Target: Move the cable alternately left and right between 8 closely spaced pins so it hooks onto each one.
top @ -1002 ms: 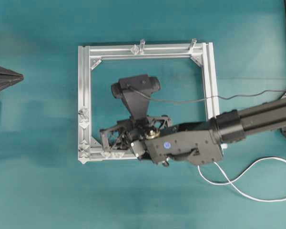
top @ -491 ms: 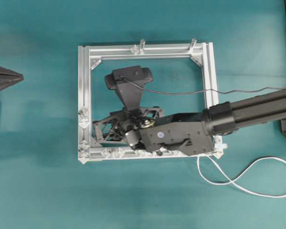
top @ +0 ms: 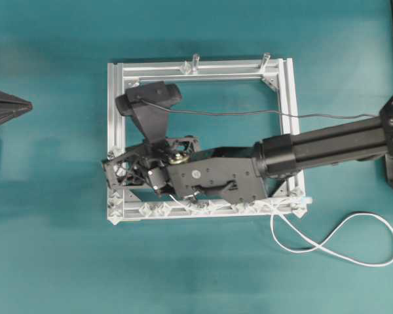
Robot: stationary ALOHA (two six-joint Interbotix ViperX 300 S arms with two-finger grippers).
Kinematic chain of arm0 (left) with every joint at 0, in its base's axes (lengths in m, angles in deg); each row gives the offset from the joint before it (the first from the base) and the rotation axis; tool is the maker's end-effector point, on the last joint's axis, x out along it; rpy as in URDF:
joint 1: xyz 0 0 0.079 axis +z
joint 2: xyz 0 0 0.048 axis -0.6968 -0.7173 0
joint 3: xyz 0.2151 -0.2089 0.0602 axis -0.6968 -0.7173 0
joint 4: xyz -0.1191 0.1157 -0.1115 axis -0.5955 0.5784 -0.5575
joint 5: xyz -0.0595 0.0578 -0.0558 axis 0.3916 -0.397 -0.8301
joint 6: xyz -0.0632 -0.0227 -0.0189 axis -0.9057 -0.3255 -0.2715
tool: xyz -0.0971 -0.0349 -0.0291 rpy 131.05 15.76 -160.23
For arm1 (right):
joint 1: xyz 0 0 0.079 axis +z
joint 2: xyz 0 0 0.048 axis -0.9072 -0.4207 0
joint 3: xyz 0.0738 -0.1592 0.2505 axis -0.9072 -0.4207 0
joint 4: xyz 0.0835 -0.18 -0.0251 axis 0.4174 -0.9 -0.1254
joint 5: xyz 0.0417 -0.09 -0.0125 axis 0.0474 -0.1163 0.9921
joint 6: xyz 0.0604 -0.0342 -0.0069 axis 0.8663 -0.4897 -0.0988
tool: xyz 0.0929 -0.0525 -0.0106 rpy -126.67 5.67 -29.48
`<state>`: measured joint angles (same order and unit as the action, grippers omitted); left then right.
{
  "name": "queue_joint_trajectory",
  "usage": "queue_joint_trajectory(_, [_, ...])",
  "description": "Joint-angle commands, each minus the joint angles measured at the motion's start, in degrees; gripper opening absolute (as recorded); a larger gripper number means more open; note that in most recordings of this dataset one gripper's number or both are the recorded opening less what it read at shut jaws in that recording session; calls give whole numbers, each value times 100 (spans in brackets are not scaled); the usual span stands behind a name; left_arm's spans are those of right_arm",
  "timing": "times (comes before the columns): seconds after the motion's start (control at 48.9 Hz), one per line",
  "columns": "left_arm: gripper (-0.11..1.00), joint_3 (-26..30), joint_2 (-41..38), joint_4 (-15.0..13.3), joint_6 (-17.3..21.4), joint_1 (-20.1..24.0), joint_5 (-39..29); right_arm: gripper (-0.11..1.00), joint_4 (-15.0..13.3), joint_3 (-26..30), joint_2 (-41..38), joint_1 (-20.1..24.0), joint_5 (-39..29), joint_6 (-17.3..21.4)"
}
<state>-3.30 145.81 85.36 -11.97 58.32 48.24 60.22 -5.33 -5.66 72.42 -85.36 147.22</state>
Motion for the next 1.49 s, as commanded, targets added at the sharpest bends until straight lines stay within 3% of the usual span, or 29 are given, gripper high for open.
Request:
queue_joint_trajectory(0.0, [0,62,-44,18,-53,-18,53,14,-35,272,70,-9,18,-62])
queue_joint_trajectory(0.348, [0,62,-44,9,-53,-18,53,14,-9,404,-18,26,26,-70])
queue_joint_trajectory(1.022, [0,62,-53,18,-53,-18,53,14,272,589,-18,615,0,9])
queue_joint_trajectory(1.472, [0,62,-53,9,-62,-18,53,14,272,633,-18,773,-18,26])
